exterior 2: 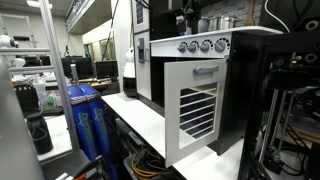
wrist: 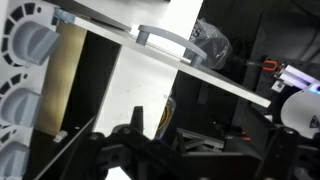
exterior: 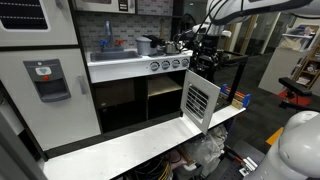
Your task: Open the kitchen cabinet, take the lid off the silver pot and put it in the kitchen cabinet
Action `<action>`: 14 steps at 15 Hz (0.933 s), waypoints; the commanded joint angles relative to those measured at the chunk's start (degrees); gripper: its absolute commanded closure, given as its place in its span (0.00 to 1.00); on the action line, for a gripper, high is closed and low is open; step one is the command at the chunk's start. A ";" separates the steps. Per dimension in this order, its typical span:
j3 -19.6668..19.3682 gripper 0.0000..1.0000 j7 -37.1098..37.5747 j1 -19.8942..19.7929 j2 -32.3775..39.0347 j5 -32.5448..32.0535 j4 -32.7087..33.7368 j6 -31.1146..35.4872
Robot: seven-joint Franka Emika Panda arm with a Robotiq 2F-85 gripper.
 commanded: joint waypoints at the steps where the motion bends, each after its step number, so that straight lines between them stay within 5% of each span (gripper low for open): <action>1: 1.23 0.00 11.06 -0.46 3.34 1.92 4.98 1.92; 9: 3.74 0.00 36.98 -0.68 5.56 -3.10 9.63 9.67; 14: 3.09 0.00 37.69 0.29 7.56 -4.96 14.23 8.60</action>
